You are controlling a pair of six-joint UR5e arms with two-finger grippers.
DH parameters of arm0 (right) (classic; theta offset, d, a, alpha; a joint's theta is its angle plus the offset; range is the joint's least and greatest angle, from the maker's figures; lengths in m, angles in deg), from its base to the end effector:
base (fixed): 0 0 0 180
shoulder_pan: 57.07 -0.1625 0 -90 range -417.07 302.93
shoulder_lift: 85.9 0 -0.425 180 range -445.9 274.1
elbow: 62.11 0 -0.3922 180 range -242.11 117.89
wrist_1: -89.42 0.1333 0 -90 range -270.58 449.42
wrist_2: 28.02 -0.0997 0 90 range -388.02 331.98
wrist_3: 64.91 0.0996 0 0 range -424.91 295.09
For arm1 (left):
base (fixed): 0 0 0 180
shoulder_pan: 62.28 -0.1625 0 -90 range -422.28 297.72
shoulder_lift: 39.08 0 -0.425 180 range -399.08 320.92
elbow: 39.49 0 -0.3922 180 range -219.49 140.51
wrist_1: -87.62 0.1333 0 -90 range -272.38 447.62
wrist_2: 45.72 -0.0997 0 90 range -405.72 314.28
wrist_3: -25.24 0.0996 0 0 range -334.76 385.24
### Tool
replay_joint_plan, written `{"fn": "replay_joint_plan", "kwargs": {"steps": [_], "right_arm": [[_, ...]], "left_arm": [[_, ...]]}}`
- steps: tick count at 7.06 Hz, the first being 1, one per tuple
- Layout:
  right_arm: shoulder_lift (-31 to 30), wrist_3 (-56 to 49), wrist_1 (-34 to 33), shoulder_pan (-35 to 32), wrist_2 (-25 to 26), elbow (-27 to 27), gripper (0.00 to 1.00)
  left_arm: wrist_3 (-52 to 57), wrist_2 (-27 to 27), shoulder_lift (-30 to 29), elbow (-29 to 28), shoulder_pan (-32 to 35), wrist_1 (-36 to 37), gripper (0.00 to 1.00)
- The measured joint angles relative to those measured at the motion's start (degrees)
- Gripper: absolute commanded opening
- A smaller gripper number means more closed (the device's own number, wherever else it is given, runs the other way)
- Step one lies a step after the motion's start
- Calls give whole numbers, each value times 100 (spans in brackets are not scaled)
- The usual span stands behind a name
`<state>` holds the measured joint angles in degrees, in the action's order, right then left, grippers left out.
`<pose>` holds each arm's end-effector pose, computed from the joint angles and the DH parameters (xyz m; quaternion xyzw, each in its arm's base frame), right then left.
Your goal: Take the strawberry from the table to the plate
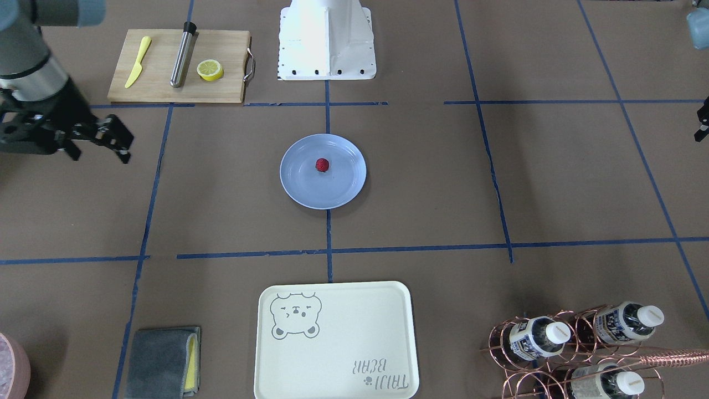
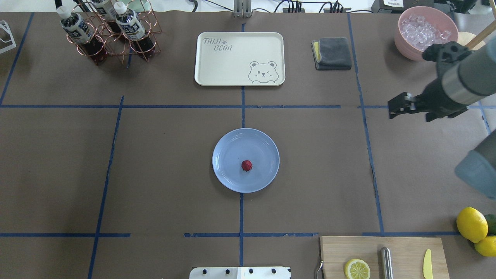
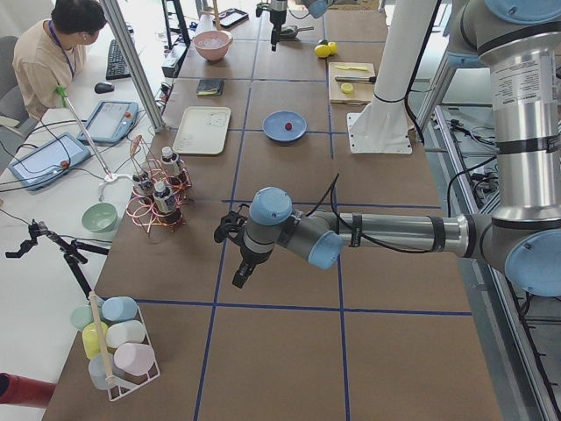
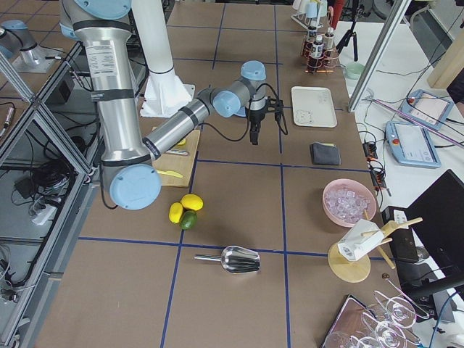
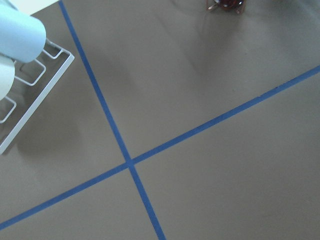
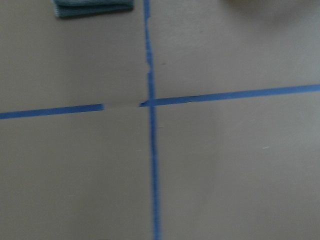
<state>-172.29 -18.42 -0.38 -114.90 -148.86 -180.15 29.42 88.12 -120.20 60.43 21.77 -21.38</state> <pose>-0.1915 -0.4589 0.4009 0.0425 -0.3654 0.0432 0.9289 -0.0179 -0.4491 0.6086 0.1557 0.3701 0.1454 0.9043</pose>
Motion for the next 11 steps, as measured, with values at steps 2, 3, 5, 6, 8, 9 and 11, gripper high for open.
{"fn": "replay_joint_plan", "kwargs": {"steps": [2,3,5,6,8,9,11], "right_arm": [[-887,-2307,16,-1365,-671,316,100],[-1159,-3113,4,-1865,-1059,513,100],[-1468,-3857,-25,-2289,-1560,713,100],[-1519,-3932,-28,-2333,-1712,746,100],[-1505,-3950,-12,-2346,-1749,806,100],[-1469,-3949,16,-2347,-1740,898,100],[-1429,-3972,45,-2347,-1656,1020,100]], "left_arm": [[526,378,-156,71,272,1178,100],[573,403,-163,50,300,1314,100],[613,441,-158,-28,311,1360,100],[619,454,-105,-18,313,1366,100],[629,475,31,17,319,1350,100],[629,473,49,26,321,1345,100],[627,421,-22,-9,322,1376,100]]}}
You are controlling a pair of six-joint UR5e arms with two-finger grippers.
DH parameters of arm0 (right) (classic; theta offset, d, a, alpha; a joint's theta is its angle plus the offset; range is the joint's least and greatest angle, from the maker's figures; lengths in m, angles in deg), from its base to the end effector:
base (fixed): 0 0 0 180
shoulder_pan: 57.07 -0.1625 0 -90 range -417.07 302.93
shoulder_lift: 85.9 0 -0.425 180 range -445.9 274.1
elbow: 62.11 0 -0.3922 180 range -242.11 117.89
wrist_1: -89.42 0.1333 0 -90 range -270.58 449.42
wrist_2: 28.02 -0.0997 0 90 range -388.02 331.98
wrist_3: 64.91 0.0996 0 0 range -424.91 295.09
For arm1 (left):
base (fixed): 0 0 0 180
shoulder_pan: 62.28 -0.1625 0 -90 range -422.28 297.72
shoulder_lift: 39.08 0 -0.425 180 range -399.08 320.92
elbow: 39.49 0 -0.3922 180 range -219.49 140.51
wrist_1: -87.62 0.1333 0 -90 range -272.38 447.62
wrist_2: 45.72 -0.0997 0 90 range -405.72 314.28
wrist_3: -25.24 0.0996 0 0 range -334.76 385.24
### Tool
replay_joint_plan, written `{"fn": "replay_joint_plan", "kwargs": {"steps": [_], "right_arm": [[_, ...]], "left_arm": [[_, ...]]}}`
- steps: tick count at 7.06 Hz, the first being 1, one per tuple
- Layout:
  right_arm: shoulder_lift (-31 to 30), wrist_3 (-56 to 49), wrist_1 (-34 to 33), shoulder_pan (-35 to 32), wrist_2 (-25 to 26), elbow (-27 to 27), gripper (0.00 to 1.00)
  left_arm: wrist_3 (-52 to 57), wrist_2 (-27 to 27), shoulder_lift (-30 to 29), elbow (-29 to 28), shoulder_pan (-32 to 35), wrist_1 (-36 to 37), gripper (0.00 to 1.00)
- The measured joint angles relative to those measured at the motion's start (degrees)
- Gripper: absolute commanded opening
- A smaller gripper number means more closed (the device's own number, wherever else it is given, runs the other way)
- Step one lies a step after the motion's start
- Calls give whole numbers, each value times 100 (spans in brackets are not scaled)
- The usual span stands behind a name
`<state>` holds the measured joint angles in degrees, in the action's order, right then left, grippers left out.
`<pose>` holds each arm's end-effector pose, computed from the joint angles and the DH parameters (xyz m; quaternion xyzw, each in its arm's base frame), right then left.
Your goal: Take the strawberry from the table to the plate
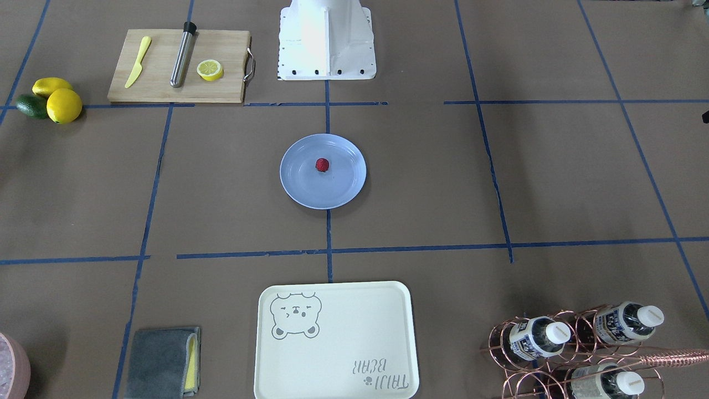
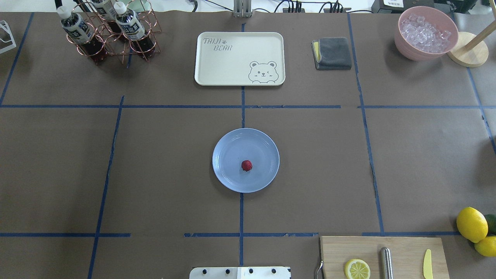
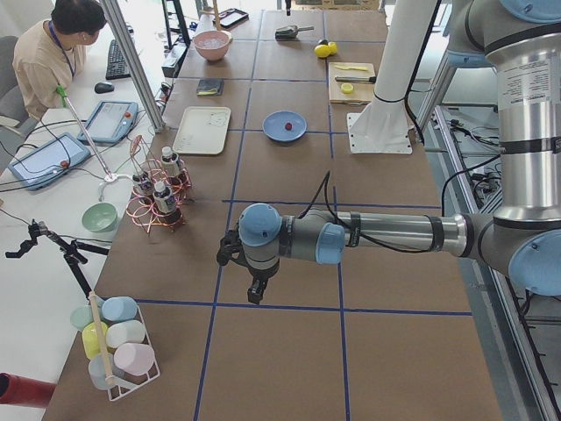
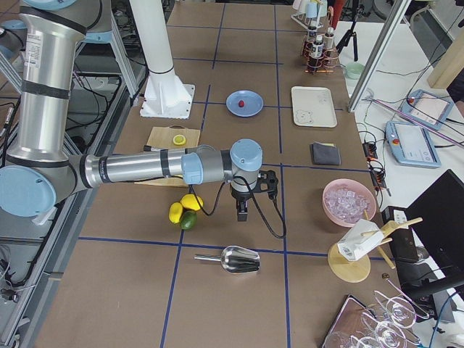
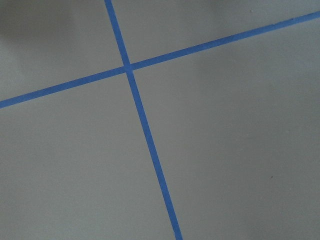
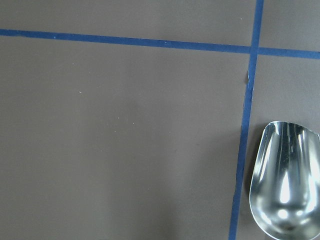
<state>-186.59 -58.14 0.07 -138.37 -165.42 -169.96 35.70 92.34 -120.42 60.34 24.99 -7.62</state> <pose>-0.0040 -0.4225 0.5845 0.0078 -0.4058 -0.0428 0.9129 -0.0384 -0.4370 0.6297 0.0784 0.4022 0.1273 0.9033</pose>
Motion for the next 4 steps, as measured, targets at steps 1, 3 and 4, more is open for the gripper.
{"fn": "replay_joint_plan", "kwargs": {"steps": [1,3,4], "right_arm": [[26,-6,5,0,75,54,100],[127,2,12,-1,221,223,100],[186,-10,13,-15,243,252,100]], "left_arm": [[0,-15,-88,-22,3,11,100],[0,-23,-133,13,11,27,100],[0,-24,-67,35,20,30,100]]}}
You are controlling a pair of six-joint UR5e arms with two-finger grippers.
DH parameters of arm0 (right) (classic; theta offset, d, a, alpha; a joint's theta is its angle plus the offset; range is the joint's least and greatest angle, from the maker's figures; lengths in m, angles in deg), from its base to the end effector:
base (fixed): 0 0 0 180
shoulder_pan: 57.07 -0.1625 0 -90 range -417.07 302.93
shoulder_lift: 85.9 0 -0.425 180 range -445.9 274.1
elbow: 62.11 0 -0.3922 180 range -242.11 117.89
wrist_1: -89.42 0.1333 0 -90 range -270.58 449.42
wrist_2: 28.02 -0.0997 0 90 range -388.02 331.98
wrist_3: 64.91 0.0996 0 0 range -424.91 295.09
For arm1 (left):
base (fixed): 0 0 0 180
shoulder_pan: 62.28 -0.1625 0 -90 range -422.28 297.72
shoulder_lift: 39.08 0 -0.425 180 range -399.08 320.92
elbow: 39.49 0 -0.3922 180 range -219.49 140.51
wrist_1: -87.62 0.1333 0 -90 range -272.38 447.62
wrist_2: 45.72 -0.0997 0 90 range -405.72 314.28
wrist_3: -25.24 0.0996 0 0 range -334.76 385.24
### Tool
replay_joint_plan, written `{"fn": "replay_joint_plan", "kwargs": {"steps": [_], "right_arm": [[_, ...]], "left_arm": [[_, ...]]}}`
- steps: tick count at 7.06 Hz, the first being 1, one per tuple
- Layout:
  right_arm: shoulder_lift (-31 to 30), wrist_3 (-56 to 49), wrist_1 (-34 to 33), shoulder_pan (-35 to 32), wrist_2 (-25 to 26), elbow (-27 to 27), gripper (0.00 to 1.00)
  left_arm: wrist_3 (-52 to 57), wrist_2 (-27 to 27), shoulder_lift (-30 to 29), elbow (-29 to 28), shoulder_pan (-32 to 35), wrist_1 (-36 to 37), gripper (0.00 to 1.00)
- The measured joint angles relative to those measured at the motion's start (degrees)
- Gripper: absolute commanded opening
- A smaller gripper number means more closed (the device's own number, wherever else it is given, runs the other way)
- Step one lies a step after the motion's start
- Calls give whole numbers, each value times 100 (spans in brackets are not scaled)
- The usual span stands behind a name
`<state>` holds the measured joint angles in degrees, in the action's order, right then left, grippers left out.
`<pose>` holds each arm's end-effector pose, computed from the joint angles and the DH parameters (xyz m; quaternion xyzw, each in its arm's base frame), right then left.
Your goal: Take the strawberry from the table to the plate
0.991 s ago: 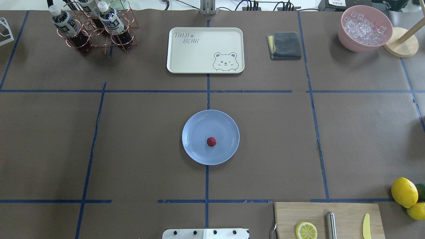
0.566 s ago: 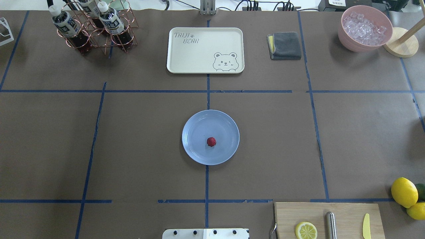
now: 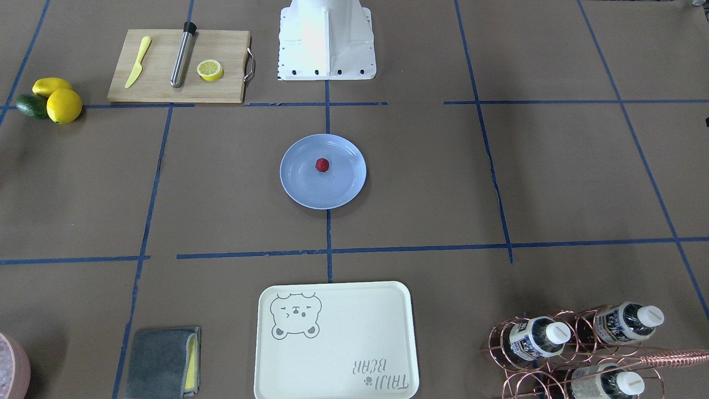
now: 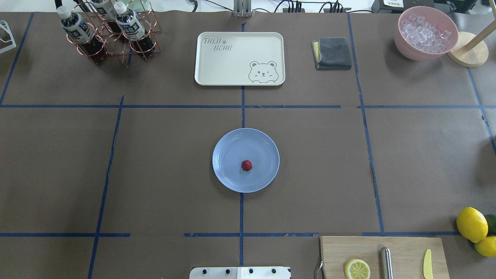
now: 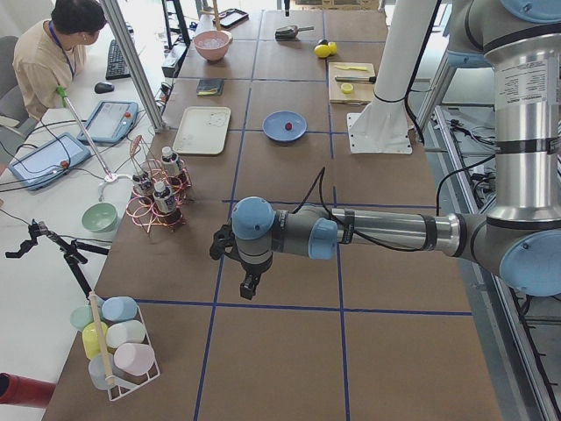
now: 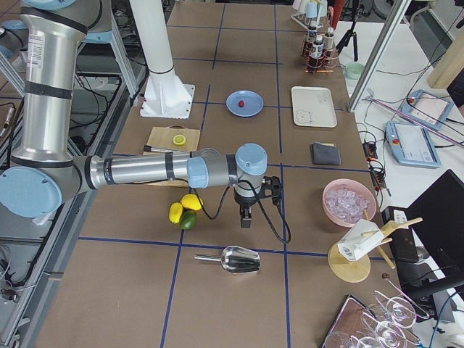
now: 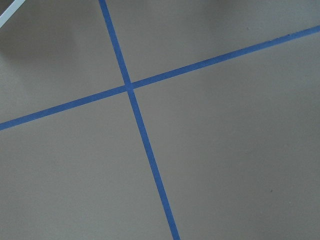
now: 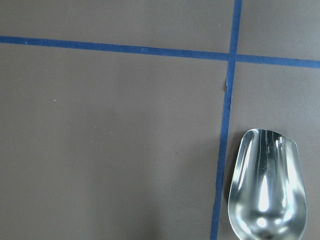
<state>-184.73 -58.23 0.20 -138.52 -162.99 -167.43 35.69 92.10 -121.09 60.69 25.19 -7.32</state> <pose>-0.0021 -0.4368 0.5954 0.0075 -0.3861 -0.0393 0.9216 -0.0400 -0.4423 0.6224 0.0846 0.3996 0.1282 0.9037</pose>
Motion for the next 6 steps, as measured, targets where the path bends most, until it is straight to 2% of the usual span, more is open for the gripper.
{"fn": "replay_joint_plan", "kwargs": {"steps": [4,6], "right_arm": [[147,-7,-3,-19,37,70,100],[273,-24,-2,-19,33,232,100]], "left_arm": [[-11,-3,-106,-156,1,-14,100],[-21,-262,-139,-93,13,-19,100]]}}
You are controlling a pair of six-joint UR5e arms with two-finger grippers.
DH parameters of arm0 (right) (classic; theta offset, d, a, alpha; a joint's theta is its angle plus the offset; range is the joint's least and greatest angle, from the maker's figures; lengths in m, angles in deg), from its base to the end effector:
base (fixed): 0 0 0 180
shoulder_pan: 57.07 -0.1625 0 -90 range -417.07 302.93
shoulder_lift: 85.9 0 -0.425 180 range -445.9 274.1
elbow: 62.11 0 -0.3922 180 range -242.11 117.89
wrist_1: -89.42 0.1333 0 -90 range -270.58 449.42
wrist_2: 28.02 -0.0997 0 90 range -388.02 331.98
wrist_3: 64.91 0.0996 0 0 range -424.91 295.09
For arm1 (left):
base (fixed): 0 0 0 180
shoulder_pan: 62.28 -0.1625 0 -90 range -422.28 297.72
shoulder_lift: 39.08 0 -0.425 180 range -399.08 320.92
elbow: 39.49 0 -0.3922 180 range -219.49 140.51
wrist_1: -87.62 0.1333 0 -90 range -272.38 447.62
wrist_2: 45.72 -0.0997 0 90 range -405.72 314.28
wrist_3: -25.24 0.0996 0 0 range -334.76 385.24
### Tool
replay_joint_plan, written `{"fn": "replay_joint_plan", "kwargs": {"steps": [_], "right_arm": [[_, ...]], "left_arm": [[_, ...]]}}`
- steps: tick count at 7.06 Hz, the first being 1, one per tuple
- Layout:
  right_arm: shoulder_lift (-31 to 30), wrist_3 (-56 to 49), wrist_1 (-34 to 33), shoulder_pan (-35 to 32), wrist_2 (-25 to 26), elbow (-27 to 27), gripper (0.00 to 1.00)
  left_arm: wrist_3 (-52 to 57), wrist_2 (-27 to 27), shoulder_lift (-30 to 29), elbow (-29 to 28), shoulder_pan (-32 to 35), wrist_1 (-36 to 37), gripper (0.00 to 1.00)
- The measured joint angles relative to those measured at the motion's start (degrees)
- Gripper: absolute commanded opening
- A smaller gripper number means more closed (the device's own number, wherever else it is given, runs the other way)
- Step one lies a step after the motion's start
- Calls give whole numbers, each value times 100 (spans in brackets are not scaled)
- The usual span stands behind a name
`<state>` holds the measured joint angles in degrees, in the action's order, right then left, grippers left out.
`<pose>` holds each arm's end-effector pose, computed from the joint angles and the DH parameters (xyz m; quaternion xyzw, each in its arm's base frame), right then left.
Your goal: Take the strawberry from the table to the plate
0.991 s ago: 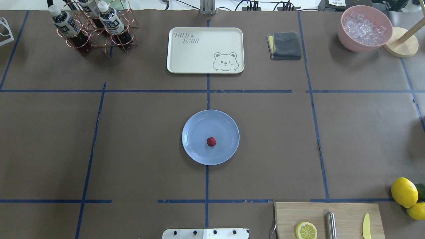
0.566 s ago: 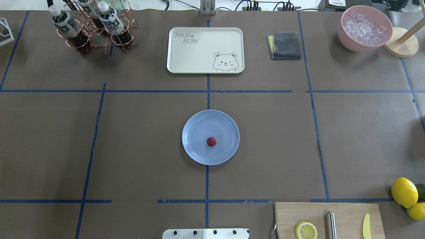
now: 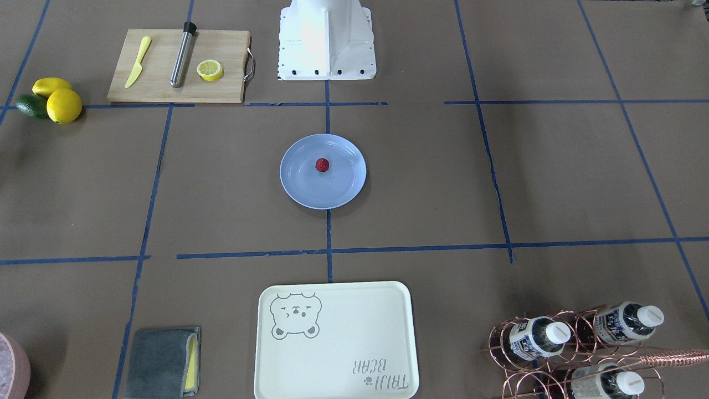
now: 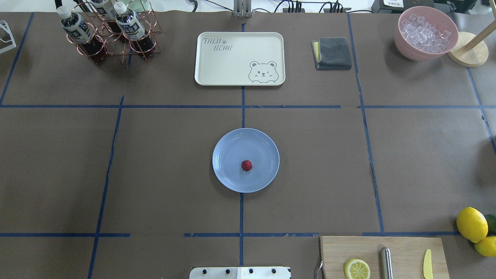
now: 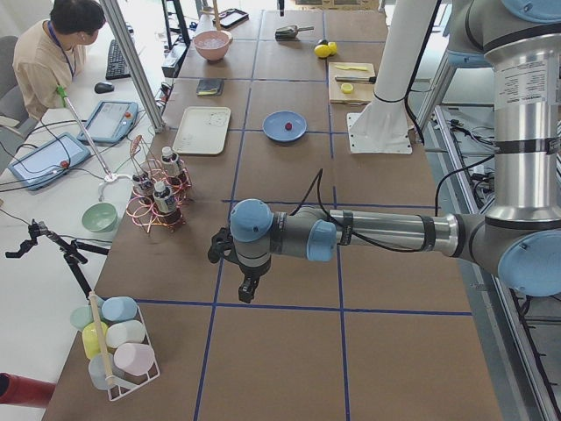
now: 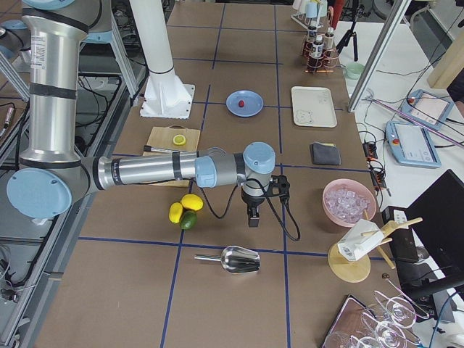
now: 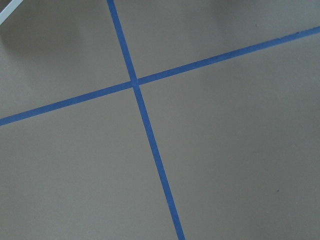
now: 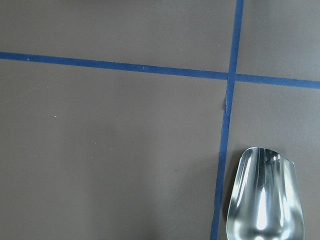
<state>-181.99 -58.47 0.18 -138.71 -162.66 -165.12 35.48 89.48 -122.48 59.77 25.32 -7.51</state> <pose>-0.0032 -0.4569 0.5948 0.0126 -0.3837 -0.0409 0.9224 -0.0437 -0.4534 0.6225 0.0888 0.3782 0.1273 0.9126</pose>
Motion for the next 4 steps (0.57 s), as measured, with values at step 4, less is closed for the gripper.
{"fn": "replay_joint_plan", "kwargs": {"steps": [4], "right_arm": [[117,48,-6,25,-26,166,100]], "left_arm": [[-22,-282,-80,0,-1,17,100]]}}
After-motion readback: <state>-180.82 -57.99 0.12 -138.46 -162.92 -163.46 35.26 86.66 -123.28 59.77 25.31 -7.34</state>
